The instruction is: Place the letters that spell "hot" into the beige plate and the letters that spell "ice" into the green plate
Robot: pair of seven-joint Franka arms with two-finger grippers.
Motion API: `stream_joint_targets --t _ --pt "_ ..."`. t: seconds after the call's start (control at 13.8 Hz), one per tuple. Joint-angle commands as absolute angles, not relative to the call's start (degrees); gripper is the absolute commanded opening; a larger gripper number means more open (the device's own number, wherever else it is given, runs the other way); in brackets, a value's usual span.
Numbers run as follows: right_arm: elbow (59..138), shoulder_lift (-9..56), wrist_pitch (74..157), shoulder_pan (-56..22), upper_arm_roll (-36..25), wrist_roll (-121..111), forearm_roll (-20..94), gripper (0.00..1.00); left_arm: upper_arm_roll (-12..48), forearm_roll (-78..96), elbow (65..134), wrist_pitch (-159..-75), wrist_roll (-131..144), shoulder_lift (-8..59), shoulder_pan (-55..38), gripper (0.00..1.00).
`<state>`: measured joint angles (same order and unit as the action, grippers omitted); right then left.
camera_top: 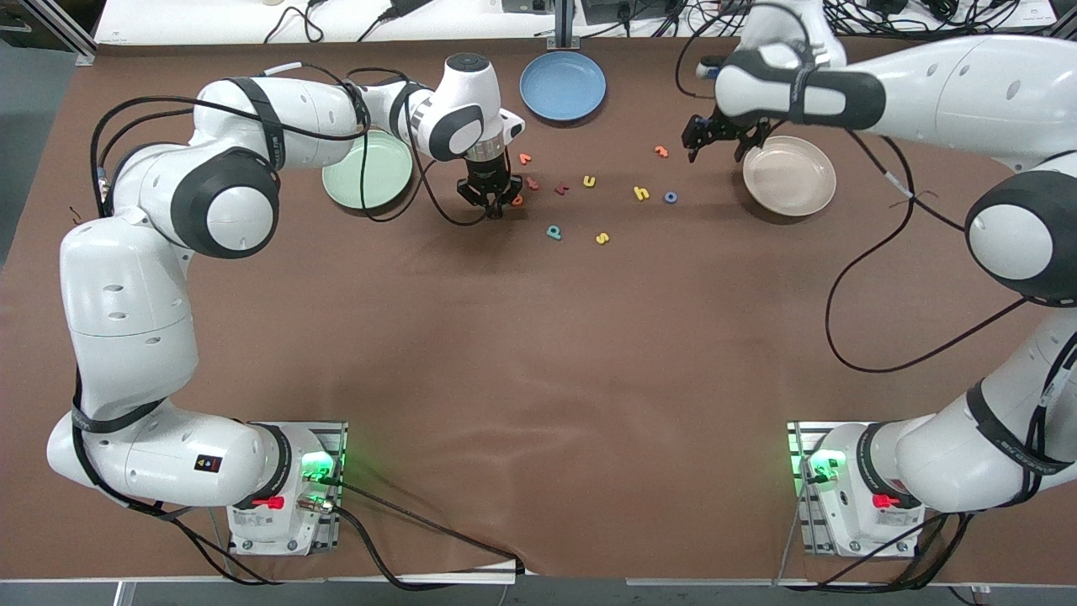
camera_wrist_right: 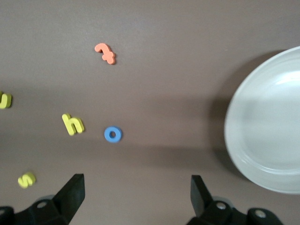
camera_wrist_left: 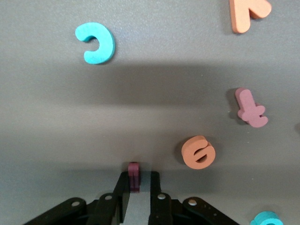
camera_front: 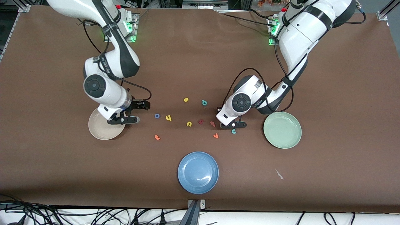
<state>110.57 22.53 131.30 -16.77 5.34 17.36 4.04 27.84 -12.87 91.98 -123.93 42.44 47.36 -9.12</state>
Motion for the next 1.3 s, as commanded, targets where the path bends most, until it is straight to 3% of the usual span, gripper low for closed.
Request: stream_joint_targets --t 0.0,0.14,0.43,0.65,0.87,1.23 --pt "119.5 20.7 143.7 -17.4 7.8 23.3 3.7 1.00 28.8 -15.1 92.5 -124.9 42.3 47.5 -8.3 0.15" --pt "120.8 22.5 147.8 -19.4 7.8 24.9 3.7 1.00 28.7 -15.1 92.5 -124.8 42.3 47.5 -8.0 0.00" --pt "119.7 27.2 151.3 -20.7 7.6 25.5 2.9 0.99 29.1 -15.1 91.9 -123.1 42.6 46.6 -6.9 0.00" --pt "117.5 29.4 151.2 -20.6 7.5 25.0 0.7 0.99 30.8 -15.1 90.0 -116.2 41.9 44.5 -4.2 0.00" --pt "116.0 30.8 151.0 -20.4 7.1 24.9 -3.3 0.95 30.9 -14.7 86.1 -107.7 32.7 42.1 -2.4 0.00" --pt "112.7 33.0 148.4 -20.6 7.1 24.8 -6.1 0.92 30.0 -14.0 85.9 -104.1 14.2 37.4 4.5 0.00"
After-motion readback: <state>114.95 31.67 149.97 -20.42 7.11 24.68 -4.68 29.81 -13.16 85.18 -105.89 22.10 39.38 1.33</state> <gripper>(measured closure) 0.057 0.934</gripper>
